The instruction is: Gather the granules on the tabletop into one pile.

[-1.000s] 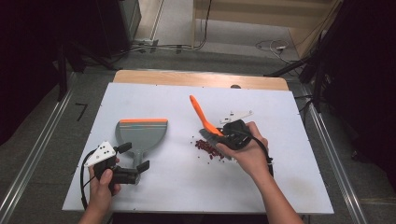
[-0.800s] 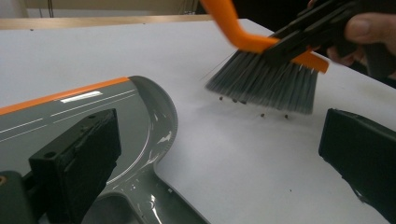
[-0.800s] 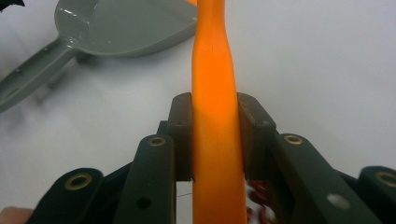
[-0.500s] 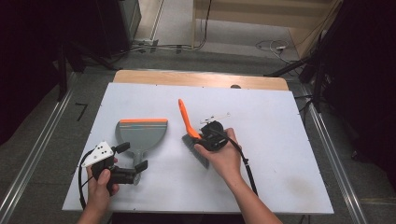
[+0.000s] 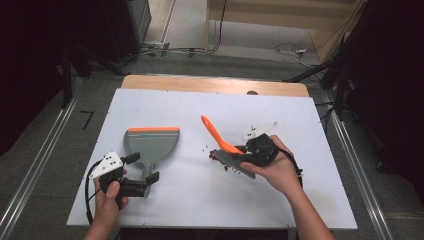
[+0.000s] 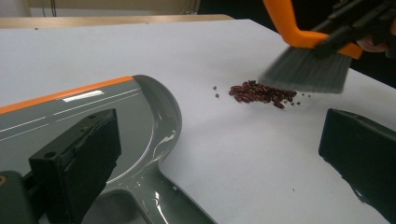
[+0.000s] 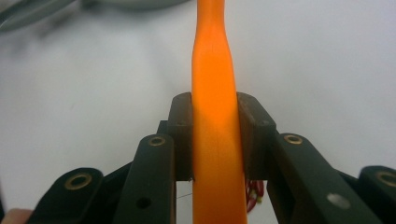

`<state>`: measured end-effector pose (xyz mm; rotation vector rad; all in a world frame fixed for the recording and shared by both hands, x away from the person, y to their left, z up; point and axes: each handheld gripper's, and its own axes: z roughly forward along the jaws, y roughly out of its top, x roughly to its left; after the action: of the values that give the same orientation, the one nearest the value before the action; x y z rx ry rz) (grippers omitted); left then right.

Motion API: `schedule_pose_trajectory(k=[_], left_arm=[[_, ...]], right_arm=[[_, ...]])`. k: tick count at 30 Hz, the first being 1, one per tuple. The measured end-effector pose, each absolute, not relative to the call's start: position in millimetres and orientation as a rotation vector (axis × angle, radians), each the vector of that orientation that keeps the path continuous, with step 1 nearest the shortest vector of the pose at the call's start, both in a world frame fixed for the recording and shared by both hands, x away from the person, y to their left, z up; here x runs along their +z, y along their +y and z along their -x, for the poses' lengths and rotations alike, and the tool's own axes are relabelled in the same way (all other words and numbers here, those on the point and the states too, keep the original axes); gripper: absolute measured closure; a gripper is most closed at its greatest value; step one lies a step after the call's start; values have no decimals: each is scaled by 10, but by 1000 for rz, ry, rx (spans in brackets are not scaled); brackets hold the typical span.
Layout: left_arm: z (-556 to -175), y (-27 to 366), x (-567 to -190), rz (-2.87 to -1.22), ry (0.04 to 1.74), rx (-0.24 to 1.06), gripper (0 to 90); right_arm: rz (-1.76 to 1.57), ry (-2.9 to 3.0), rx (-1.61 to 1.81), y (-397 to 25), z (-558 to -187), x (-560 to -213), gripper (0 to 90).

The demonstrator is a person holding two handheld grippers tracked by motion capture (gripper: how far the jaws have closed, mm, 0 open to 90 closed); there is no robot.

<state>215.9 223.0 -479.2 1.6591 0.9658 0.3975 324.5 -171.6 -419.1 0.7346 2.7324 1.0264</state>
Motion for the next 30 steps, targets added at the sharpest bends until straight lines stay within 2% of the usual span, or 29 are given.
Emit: schedule_pose_trajectory(k=[7, 10, 23, 30], left_arm=[[-2164, 2226, -4792, -1659, 970, 399, 0], [-2161, 2229, -4792, -1659, 971, 398, 0], [-2157, 2234, -4797, -1659, 968, 398, 0], [-2157, 2235, -4797, -1659, 969, 397, 0]], right_arm=[[-526, 2897, 1043, -1716, -3221, -4489, 689], [-508, 2861, 1074, -1684, -3282, -4516, 689], [-419, 2807, 1110, -1686, -3399, -4437, 689], [-555, 2675, 1196, -1953, -3267, -4205, 688]])
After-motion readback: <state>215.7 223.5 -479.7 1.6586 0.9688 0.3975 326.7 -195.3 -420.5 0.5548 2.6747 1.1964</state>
